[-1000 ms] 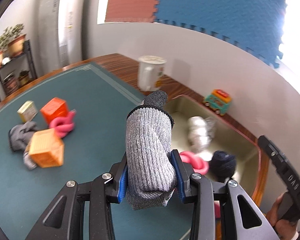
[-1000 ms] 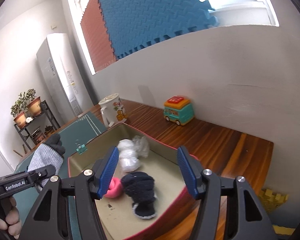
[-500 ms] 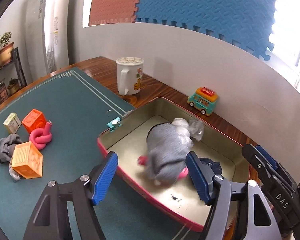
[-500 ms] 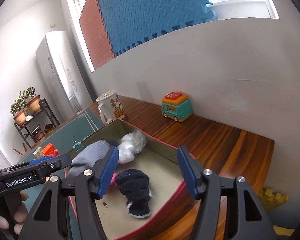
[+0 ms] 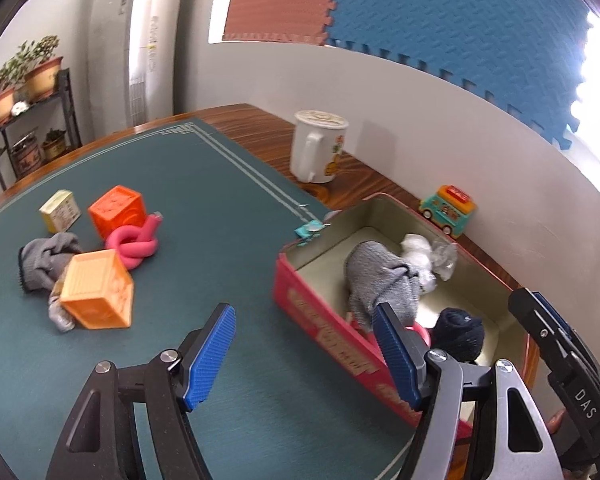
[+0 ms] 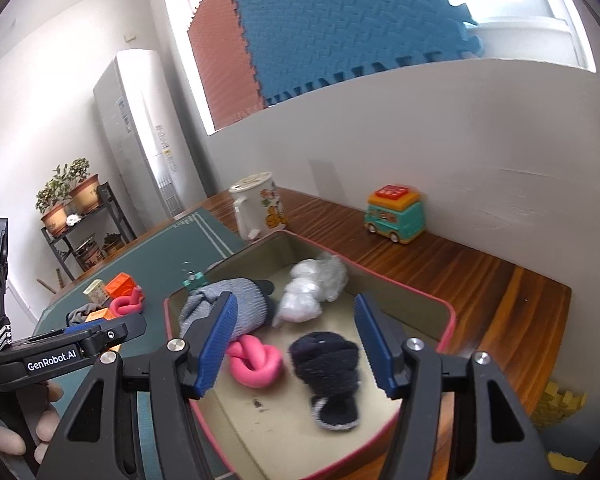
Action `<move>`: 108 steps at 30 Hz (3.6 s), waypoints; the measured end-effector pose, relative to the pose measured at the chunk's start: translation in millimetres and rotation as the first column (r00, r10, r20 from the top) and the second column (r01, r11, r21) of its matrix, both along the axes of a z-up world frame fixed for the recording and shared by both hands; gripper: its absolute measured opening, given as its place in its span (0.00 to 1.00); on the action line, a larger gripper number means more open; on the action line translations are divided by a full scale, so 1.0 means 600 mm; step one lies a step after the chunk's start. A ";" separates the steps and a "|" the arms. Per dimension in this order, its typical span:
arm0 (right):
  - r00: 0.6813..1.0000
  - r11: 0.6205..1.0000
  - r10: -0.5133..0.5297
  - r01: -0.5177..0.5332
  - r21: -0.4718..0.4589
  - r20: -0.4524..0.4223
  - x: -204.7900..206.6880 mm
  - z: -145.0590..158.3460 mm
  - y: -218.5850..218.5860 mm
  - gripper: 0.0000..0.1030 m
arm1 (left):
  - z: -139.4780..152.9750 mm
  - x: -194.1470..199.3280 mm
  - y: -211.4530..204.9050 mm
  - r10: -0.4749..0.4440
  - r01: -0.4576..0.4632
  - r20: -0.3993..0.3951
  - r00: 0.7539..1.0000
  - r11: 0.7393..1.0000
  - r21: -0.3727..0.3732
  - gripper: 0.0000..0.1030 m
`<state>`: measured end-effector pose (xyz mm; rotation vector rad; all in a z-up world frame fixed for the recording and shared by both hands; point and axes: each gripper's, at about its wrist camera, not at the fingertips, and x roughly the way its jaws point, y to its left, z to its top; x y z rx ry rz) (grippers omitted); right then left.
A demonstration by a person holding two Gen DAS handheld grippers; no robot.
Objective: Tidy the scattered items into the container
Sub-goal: 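Withdraw both tools from the tin toward the remaining items, then grasp the orange toy cube with the right tool while the left tool grasps the grey glove, then carry the orange cube and grey glove into the red tin and release both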
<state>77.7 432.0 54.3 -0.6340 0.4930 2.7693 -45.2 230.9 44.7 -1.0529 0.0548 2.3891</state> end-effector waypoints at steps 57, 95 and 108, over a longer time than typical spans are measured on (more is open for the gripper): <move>0.831 0.855 0.415 -0.496 0.155 0.369 -0.357 -0.118 -0.444 0.58 | -0.074 -0.124 -0.434 0.474 -0.477 0.142 0.869 0.879 -0.020 0.71; 0.903 0.924 0.351 -0.377 0.068 0.247 -0.295 -0.080 -0.318 0.58 | -0.132 -0.220 -0.279 0.287 -0.279 0.096 0.953 0.956 -0.088 0.39; 0.918 0.929 0.332 -0.358 0.092 0.215 -0.287 -0.072 -0.316 0.58 | -0.093 -0.185 -0.291 0.271 -0.270 0.040 0.962 0.962 -0.035 0.38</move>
